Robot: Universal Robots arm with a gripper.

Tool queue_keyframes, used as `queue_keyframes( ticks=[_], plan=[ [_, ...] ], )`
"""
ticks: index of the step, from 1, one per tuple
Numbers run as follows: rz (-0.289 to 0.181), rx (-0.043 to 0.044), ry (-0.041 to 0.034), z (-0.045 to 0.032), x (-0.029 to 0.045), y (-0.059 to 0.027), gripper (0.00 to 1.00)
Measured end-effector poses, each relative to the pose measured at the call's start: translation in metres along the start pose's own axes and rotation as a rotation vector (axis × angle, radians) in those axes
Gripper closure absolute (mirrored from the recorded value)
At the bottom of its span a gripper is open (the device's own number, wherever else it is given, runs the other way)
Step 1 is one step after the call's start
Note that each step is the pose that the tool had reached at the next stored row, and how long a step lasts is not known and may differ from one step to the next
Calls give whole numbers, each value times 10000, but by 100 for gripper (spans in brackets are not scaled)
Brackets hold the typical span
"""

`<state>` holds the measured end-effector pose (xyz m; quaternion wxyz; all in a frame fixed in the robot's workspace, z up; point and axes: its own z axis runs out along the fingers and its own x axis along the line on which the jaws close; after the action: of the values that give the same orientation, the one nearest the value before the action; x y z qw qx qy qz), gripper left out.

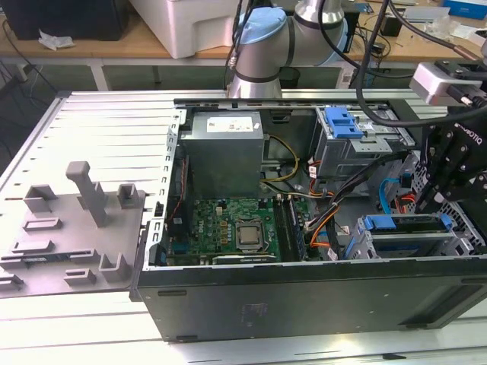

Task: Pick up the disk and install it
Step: 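Insert the first disk wire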

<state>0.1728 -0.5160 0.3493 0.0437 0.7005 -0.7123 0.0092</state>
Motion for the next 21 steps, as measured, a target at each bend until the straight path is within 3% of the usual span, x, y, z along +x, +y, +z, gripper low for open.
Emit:
queue_keyframes(
  ticks=[9,21],
  plan=[
    [-5,-1,-98,4,54,-2,83],
    [-343,23,-85,4,58,-8,83]
  ],
)
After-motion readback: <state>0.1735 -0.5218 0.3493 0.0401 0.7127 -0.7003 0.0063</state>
